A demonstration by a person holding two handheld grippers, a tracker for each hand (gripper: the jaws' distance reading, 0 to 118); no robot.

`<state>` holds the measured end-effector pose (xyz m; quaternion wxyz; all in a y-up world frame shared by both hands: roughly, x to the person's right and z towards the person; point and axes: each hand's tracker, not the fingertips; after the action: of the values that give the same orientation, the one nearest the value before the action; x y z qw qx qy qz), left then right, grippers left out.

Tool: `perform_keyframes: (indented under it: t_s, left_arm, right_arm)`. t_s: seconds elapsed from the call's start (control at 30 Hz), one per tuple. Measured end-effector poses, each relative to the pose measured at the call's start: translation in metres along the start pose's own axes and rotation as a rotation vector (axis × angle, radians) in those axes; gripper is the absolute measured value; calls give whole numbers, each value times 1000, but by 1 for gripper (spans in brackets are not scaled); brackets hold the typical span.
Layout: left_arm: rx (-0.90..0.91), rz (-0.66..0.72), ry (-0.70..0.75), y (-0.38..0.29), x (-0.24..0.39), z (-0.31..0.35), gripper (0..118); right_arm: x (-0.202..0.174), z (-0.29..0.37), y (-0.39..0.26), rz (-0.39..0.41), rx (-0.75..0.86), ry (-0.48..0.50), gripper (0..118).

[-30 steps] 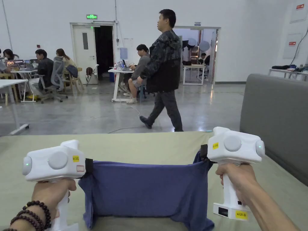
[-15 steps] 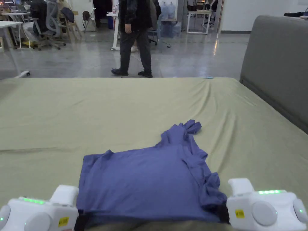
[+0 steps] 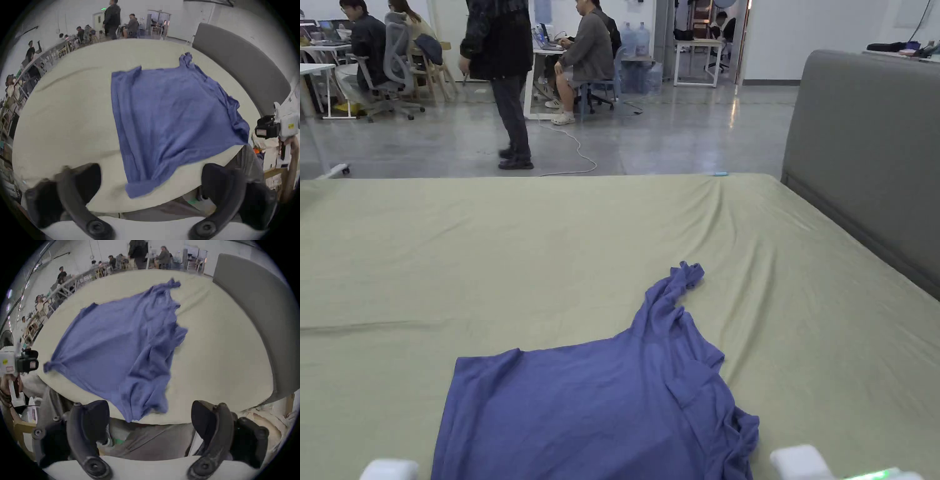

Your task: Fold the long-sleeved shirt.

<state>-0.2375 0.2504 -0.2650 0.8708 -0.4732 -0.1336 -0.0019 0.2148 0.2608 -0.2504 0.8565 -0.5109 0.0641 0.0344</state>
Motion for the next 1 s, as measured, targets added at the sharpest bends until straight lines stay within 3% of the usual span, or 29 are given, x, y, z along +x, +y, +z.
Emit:
perform_keyframes:
  t_s: [0.17,0.2,0.23,0.27,0.3,0.57,0.6,0.63,0.67,0.7,0.8,1.0]
  left_arm:
    - [83,3,46,34,12,18,118]
    - [125,13,79,40,14,17,109]
    - [146,-1,96,44,20,15,63]
    - [149,-20,109,48,23,10,4]
    - [132,-22,124,53,25,2,0]
    - [102,86,48,121,-7,-50,2]
    - [80,103,33,135,-18,-65,22]
    - [54,110,27,153,-24,-80,63]
    - [24,127,70,167,-34,-99,93]
    - [-4,141,103,179,-44,-116,106]
    - [-26,154,244,215,-66,-159,106]
    - [-142,264,258,241,-95,-224,106]
  right_arm:
    - [10,19,36,-27,102,-86,101]
    - [9,17,42,-41,111,-101,91]
    - [9,12,47,-46,117,-98,51]
    - [9,7,51,-46,120,-98,1]
    - [8,-1,57,-9,135,-143,0]
    - [9,-27,77,-33,97,-60,0]
    - [9,-32,80,-32,93,-55,0]
    - [9,-35,82,-32,91,-54,0]
    - [8,-40,84,-37,85,-55,0]
    - [11,-44,86,-44,77,-51,0]
    - [15,-53,88,-59,58,-27,0]
    - [26,-71,92,-67,12,-48,0]
